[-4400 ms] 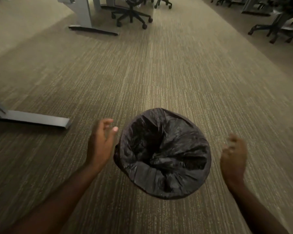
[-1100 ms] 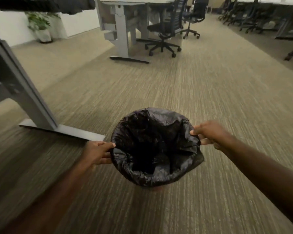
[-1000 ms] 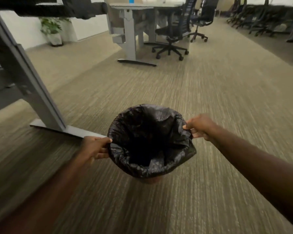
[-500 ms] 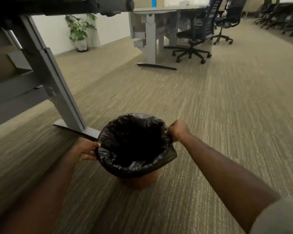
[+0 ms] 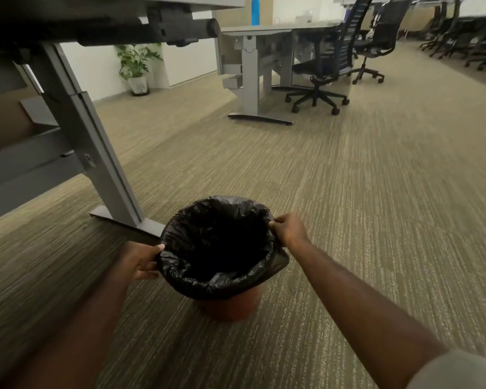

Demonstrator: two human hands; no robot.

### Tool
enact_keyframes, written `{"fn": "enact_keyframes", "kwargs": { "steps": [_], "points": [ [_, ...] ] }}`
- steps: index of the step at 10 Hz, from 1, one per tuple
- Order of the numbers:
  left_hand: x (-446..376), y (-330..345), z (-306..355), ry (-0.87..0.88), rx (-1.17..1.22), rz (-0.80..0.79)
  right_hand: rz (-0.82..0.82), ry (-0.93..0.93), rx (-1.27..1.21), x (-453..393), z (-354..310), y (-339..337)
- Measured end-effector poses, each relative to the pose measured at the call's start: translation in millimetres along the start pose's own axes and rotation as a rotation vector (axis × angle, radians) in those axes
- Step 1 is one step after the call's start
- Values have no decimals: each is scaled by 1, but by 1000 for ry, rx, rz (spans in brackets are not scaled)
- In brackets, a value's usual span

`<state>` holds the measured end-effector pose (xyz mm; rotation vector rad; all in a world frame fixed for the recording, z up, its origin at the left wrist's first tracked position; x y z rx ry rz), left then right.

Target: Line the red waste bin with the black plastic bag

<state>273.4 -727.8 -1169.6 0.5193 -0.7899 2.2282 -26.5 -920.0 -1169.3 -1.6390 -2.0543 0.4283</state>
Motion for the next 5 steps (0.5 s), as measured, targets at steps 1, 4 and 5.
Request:
{"fn": "enact_keyframes", "kwargs": {
  "steps": [1,4,5],
  "points": [
    [8,2,-4,87,30,121,117,-96,66,10,0,-7],
    [61,36,11,1072,-703,580,243,-704,840,35,0,-16],
    [78,68,18,1222,-883,455,212,-777,903,42,0,-15]
  ]
}}
Point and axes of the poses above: each hand's wrist, its own x-axis away from the middle knuckle, its own y-axis out of the palm, z = x × y, the point moved 3 cm from there along -x, towards the middle knuckle, and after that the axes turned 2 degrees about z, right-handed, at the moved point
